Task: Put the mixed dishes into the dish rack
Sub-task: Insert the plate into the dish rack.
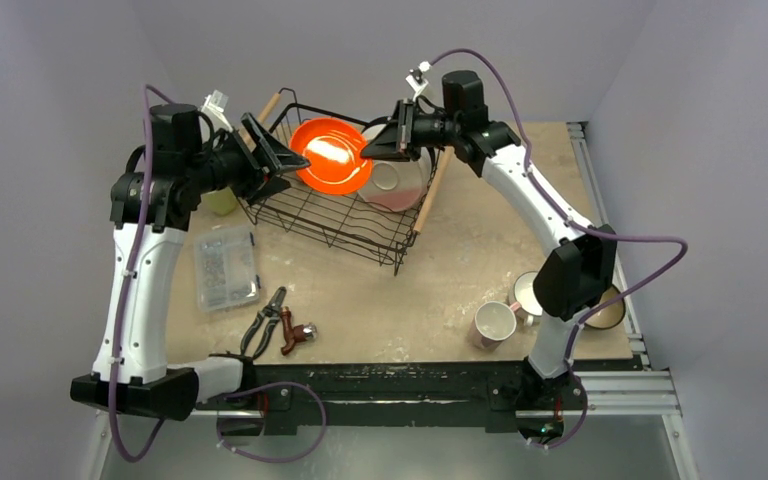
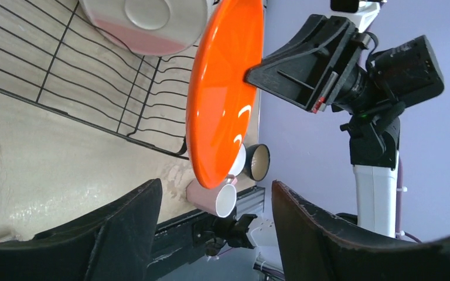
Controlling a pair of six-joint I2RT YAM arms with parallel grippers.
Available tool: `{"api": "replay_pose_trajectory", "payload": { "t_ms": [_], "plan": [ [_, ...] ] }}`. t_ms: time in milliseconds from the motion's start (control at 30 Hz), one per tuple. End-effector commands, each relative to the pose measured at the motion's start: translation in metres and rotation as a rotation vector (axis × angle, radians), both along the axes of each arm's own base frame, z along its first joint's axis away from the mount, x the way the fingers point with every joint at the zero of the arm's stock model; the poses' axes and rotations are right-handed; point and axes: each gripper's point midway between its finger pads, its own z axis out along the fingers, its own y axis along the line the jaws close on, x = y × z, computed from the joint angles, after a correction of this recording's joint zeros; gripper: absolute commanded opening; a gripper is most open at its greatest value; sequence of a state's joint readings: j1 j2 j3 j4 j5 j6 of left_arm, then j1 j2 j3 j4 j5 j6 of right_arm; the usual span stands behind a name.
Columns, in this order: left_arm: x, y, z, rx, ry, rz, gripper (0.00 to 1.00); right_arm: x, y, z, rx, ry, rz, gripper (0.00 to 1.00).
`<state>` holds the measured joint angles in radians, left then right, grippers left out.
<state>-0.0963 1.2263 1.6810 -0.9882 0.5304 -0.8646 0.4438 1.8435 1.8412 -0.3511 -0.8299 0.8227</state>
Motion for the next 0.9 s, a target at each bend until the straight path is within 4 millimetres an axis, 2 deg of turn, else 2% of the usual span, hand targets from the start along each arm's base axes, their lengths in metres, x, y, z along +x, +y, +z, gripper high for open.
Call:
{"api": "replay_pose_trajectory", "payload": {
  "t_ms": [0, 267, 433, 567, 667, 767, 867],
  "plan": [
    [0.013, -0.004, -0.006, -0.038, 0.044, -0.001, 0.64, -0.013, 0.007, 0.028, 0.032, -0.08, 0.062, 0.0],
    [0.021, -0.01, -0.018, -0.068, 0.11, -0.019, 0.35, -0.019, 0.014, 0.036, 0.042, -0.099, 0.098, 0.0],
    [0.022, -0.011, -0.021, -0.092, 0.142, -0.021, 0.01, -0.019, 0.013, 0.032, 0.008, -0.128, 0.097, 0.0],
    [0.017, -0.008, -0.021, -0.152, 0.226, 0.012, 0.0, -0.007, -0.001, 0.024, -0.105, -0.238, 0.018, 0.28],
    [0.011, -0.009, -0.029, -0.235, 0.378, 0.03, 0.0, 0.003, -0.017, 0.026, -0.227, -0.391, -0.025, 0.41],
    [0.002, -0.016, -0.035, -0.332, 0.553, 0.0, 0.0, 0.013, -0.033, 0.034, -0.323, -0.562, -0.069, 0.51],
    [-0.002, -0.023, -0.034, -0.391, 0.646, -0.028, 0.0, 0.01, -0.047, 0.043, -0.395, -0.777, -0.046, 0.54]
  ]
}}
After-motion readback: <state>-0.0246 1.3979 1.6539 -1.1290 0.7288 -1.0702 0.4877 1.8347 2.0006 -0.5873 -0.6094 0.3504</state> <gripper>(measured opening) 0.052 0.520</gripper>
